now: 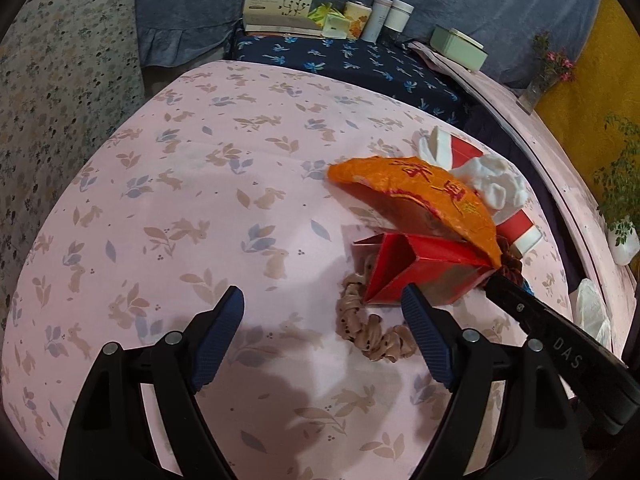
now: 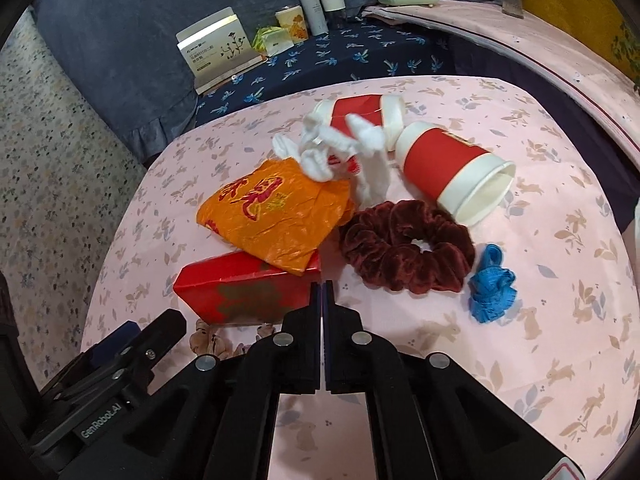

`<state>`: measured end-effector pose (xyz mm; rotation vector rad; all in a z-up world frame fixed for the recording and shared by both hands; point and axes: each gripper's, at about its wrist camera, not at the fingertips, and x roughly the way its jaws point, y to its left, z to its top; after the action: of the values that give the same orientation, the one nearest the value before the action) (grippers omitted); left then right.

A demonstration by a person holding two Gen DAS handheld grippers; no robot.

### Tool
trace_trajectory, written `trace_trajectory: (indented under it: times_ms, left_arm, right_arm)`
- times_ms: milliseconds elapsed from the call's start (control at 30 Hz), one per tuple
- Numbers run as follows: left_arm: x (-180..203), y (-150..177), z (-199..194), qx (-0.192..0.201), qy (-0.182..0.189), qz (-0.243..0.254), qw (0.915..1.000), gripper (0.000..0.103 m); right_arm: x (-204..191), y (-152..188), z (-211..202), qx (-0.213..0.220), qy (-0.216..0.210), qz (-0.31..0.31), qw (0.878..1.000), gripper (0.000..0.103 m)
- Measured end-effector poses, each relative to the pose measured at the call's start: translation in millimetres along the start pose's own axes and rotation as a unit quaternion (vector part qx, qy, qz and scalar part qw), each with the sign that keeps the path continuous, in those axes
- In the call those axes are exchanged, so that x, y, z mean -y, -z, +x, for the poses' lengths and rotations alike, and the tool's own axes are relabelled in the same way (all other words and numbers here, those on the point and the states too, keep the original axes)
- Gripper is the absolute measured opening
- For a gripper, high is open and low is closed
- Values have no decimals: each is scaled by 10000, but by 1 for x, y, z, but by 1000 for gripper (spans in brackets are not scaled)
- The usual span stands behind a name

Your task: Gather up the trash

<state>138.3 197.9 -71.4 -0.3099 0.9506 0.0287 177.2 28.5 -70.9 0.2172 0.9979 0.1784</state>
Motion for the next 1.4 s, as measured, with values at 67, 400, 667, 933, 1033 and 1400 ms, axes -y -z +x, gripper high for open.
trace_trajectory:
  times_ms: [67,400,667,933,1033,1400]
  left_arm:
    - [5,0,1,9,62,89,9999,86]
    - [40,-16,24,-142,564,644,9962,66]
    - [47,-17,28,-318,1032,806,9909,10]
    - [30,-21,0,2,1010,632,9929,1]
    - [24,-23,1,-28,907,586,9941,2]
    - [0,-42,-4,288,458,248,9982,1]
  right_arm:
    - [5,-1,-6,38,-23,95,9999,22]
    - [20,-12,-21,270,79,248,9993,31]
    - [24,-21,-23,329,90,315,9989,31]
    - [10,-26,-18,287,-103,256,9992,33]
    - [3,-29,-13,258,-255,305,9989,45]
    - [-34,-23,19,35,-141,-246,9996,46]
